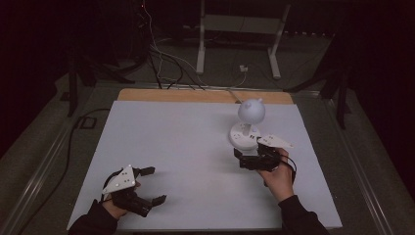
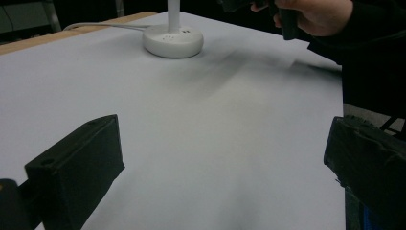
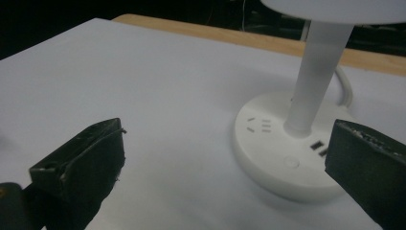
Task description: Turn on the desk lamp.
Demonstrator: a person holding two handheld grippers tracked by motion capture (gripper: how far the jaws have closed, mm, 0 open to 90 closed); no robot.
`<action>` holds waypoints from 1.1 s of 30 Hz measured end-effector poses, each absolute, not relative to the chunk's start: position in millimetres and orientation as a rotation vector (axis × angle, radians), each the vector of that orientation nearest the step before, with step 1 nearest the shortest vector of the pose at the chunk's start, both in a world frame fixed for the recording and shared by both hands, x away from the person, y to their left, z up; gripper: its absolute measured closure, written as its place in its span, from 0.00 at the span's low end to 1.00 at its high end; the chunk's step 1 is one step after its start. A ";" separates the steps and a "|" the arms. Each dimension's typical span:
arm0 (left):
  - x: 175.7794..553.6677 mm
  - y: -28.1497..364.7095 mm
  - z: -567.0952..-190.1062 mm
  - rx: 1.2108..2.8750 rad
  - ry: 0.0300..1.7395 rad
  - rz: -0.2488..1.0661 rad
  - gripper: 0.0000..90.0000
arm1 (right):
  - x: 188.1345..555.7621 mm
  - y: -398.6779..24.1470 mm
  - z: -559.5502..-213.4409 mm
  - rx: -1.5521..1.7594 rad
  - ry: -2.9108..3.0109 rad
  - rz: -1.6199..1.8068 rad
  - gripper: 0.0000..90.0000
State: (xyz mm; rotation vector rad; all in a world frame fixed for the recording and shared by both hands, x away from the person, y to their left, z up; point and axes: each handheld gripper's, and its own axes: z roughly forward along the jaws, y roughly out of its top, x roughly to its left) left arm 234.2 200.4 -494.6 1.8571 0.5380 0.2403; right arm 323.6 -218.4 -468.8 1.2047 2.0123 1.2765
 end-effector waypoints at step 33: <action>234.1 200.7 -494.7 1.859 0.536 0.236 0.00 | 369.8 -220.5 -489.4 1.364 1.972 1.031 0.86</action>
